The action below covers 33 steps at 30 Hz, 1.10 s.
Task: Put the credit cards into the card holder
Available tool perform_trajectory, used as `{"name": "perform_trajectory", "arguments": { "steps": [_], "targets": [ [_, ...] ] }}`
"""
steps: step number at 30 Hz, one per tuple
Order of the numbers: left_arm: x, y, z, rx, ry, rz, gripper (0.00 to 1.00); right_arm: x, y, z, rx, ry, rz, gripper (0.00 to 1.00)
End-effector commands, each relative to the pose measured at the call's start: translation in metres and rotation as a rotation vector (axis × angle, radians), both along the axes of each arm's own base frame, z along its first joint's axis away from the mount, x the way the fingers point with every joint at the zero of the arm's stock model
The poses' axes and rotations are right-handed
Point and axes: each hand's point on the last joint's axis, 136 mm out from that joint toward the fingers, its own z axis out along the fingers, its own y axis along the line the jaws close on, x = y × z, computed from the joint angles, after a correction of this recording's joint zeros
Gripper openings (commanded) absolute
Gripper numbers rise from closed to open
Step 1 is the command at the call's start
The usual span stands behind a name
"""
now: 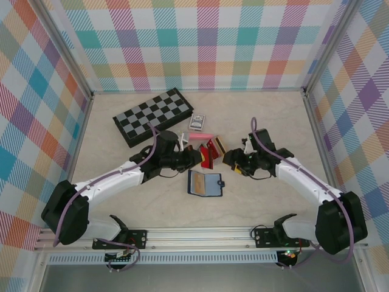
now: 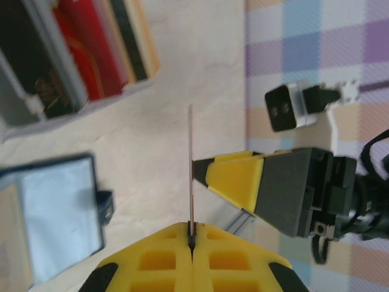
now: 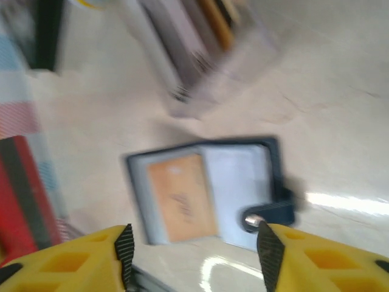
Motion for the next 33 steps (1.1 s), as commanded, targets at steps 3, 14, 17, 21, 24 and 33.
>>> {"name": "perform_trajectory", "arguments": {
  "steps": [3,14,17,21,24,33],
  "targets": [
    [-0.027,0.010,-0.062,0.270,0.058,-0.038,0.00,-0.027,-0.006,-0.041,-0.226,0.064,0.115,0.65],
    [-0.030,0.012,-0.102,0.345,0.088,-0.011,0.00,-0.023,0.022,-0.077,-0.395,0.088,0.214,0.67],
    [-0.028,0.016,-0.110,0.384,0.085,-0.007,0.00,-0.020,0.018,-0.084,-0.438,0.100,0.213,0.64],
    [-0.028,0.020,-0.121,0.415,0.078,-0.012,0.00,-0.020,0.013,-0.090,-0.466,0.099,0.211,0.49],
    [-0.028,0.013,-0.126,0.384,0.080,-0.030,0.00,-0.023,0.014,-0.096,-0.462,0.117,0.221,0.38],
    [-0.034,0.005,-0.143,0.326,0.105,-0.051,0.00,-0.027,0.011,-0.109,-0.474,0.140,0.219,0.26]
  ]
}}
